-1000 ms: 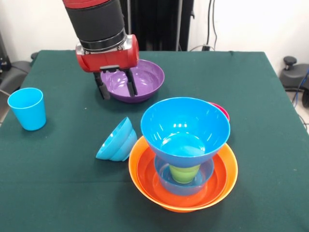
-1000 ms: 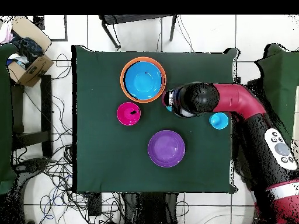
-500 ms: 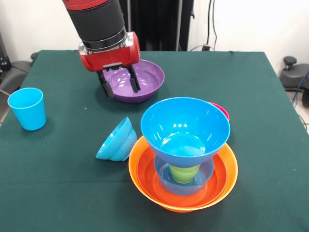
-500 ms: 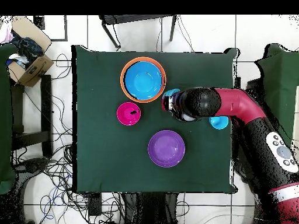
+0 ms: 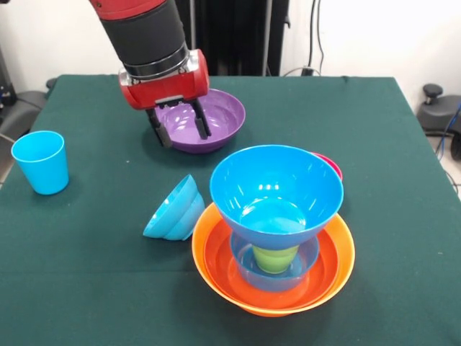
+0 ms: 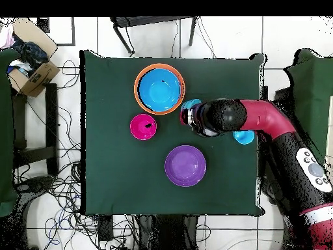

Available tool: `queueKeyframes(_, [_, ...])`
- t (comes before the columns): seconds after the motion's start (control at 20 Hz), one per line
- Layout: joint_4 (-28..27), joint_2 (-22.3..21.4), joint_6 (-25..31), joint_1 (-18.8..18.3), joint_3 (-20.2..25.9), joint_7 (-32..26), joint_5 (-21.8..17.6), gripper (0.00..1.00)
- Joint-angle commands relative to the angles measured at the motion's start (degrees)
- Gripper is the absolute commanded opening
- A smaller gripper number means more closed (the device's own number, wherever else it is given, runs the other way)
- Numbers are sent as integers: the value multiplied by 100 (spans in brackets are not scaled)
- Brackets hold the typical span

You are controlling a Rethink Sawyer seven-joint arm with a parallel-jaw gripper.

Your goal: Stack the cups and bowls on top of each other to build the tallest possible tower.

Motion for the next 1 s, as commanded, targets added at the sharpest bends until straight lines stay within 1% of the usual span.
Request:
queueKeyframes(0.05, [7, 299, -230, 94, -14, -1980, -909, 100])
queueKeyframes(0.2, [-17, 384, -394, 105, -76, -1890, -1164, 100])
queueKeyframes(0.35, [67, 351, -443, 124, -74, -1771, -1335, 100])
queueKeyframes(0.65, [265, 330, -568, 146, -89, -1508, -1580, 100])
queueKeyframes(0.8, [263, 398, -545, 128, -29, -1572, -1584, 100])
queueKeyframes(1.0, [276, 428, -400, 57, 102, -1663, -1401, 100])
